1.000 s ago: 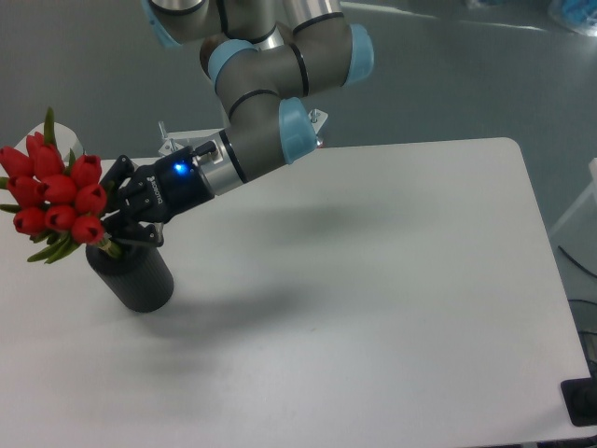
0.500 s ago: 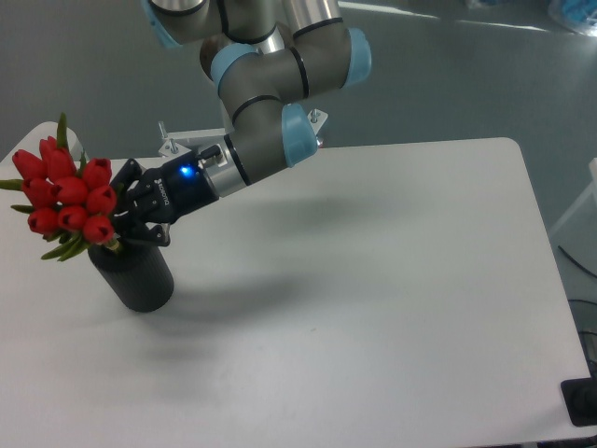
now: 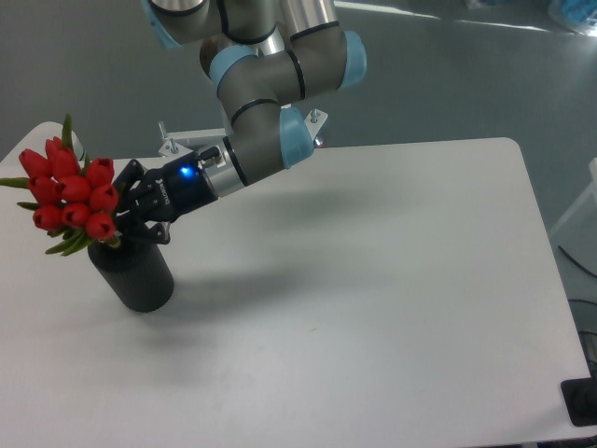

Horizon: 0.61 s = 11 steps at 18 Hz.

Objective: Insert the flowers into the vase
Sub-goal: 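Lower the tulip stems down into the black vase opening, then open the gripper to release the stems and pull back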

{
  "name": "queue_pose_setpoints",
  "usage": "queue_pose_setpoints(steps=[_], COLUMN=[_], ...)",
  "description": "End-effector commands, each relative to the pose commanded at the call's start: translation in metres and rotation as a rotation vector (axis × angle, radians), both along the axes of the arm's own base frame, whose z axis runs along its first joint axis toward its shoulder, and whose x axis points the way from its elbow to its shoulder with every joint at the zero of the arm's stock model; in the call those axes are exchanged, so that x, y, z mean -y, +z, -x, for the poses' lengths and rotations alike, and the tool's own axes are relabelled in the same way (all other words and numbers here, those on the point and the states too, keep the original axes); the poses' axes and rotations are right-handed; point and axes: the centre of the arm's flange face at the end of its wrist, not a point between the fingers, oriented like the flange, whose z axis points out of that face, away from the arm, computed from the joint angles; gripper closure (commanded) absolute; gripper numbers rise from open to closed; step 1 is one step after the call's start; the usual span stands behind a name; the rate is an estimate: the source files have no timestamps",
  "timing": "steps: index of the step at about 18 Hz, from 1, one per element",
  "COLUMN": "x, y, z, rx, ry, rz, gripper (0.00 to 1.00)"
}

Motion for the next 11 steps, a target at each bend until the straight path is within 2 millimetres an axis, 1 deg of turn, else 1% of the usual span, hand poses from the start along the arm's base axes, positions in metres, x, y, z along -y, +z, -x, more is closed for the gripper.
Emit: queue_pose_setpoints(steps=[2, 4, 6, 7, 8, 10, 11], x=[0.004, 0.004, 0.004, 0.004, 0.004, 0.003, 0.003], y=[-0.007, -0.012, -0.014, -0.014, -0.014, -0.019, -0.019], z=[0.000, 0.001, 0.003, 0.003, 0.003, 0.006, 0.006], rx=[-0.011, -0.011, -0.010, -0.008, -0.008, -0.003, -0.004], ry=[-0.001, -0.002, 0.001, 0.001, 0.001, 0.002, 0.002], rz=[-0.012, -0.012, -0.011, -0.010, -0.010, -0.005, -0.006], gripper=[0.76, 0.72, 0.61, 0.58, 0.47, 0.30, 0.28])
